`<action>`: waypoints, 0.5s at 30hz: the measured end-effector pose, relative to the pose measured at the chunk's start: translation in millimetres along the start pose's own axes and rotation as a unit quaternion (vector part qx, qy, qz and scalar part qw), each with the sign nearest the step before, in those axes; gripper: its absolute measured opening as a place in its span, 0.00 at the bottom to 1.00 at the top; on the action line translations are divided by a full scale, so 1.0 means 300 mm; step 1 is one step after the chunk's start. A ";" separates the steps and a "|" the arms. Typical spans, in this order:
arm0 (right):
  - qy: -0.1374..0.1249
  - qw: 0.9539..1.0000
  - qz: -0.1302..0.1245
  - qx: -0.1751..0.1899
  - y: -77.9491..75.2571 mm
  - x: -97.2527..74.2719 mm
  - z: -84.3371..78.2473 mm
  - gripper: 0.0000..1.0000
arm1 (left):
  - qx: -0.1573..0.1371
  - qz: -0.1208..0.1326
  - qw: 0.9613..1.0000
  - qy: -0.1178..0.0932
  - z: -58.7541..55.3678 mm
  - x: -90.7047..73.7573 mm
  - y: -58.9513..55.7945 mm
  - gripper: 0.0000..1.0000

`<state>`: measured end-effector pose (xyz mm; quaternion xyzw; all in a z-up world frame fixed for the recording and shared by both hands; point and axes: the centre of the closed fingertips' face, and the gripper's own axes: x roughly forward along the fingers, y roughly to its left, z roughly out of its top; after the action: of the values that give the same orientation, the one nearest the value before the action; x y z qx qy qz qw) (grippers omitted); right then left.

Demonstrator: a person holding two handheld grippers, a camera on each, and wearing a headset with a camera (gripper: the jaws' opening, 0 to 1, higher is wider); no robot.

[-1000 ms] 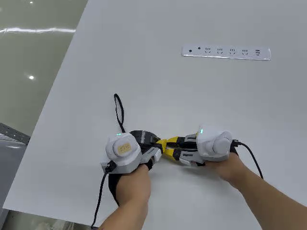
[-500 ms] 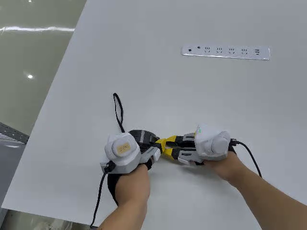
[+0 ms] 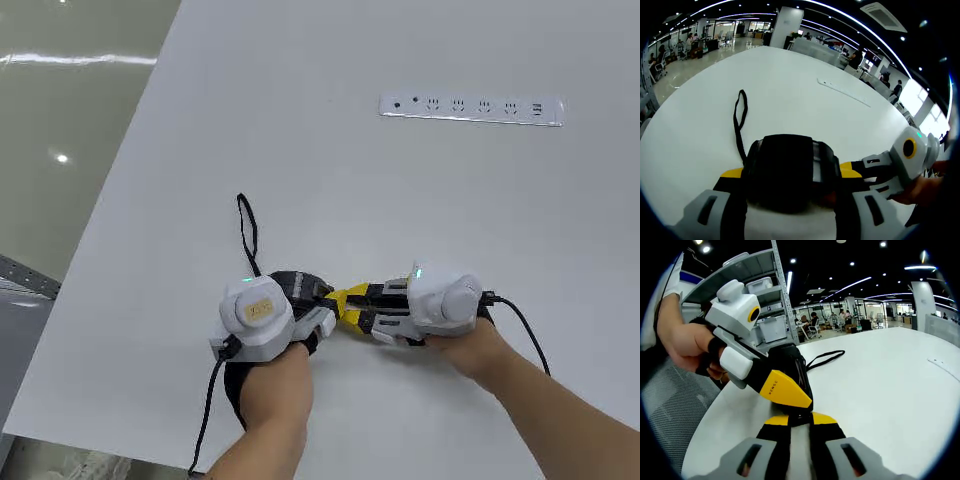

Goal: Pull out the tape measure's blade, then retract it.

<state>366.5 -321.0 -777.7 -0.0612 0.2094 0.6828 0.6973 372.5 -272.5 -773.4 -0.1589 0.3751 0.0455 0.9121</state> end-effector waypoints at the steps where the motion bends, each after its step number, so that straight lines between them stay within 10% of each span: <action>1: 0.000 1.000 0.000 -0.001 0.000 0.000 -0.001 0.13 | 0.000 0.000 1.000 0.000 0.000 0.000 0.000 0.70; 15: 0.007 1.000 -0.008 -0.009 -0.004 -0.007 -0.003 0.19 | 0.027 -0.006 1.000 0.003 0.001 -0.002 -0.003 0.71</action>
<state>367.6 -323.3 -778.0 -0.0739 0.2075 0.6786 0.7007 372.5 -273.3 -772.6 -0.1369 0.3783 0.0290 0.9150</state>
